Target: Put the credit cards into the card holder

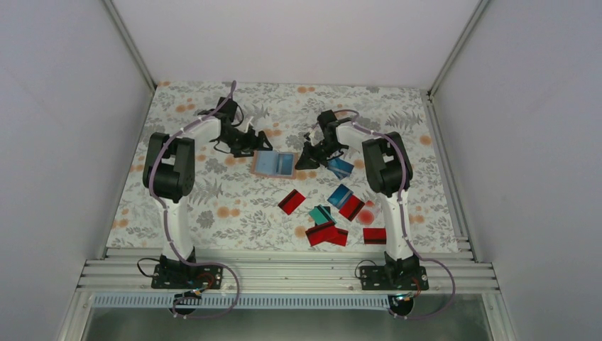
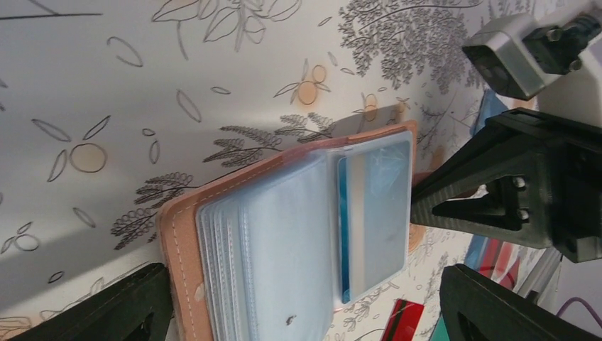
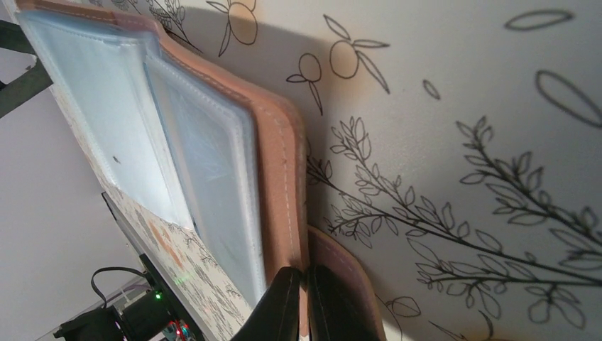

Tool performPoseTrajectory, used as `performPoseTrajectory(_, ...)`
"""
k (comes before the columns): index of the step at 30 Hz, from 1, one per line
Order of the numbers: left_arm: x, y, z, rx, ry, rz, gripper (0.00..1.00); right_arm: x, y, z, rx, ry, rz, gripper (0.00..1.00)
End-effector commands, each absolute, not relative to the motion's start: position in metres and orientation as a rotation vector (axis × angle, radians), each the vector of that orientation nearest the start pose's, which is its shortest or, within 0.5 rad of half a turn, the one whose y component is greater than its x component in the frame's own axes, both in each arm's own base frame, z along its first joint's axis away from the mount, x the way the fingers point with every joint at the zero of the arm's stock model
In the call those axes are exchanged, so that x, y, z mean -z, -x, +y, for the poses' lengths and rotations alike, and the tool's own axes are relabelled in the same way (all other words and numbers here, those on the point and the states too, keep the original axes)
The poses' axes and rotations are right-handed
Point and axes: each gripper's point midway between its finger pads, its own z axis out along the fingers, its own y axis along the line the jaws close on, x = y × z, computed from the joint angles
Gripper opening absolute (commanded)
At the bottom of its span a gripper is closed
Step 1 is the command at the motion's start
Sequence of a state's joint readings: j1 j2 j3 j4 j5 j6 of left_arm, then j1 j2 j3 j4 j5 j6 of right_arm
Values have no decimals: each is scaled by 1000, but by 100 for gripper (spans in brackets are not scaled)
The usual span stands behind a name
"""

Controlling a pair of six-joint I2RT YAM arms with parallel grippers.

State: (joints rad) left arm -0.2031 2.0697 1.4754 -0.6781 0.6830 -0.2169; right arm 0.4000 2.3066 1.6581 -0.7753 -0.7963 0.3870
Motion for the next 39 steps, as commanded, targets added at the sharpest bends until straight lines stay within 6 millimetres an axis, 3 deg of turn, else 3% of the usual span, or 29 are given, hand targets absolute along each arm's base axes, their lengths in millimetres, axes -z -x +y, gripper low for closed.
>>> performPoseTrajectory(1, -96, -407, -224, 1197, -191, 2744, 93, 28, -360, 283, -1125, 104, 3173, 4)
performPoseTrajectory(9, -111, -406, -241, 1214, -221, 2733, 92, 28, -362, 285, -1134, 107, 3168, 4)
performPoseTrajectory(21, -113, -394, -273, 1239, -287, 2756, 91, 27, -364, 286, -1142, 111, 3161, 4)
performPoseTrajectory(28, -105, -386, -293, 1264, -315, 2771, 85, 20, -367, 285, -1146, 117, 3144, 4)
performPoseTrajectory(39, -59, -381, -286, 1192, -259, 2853, 28, 3, -374, 280, -1147, 104, 3112, 4)
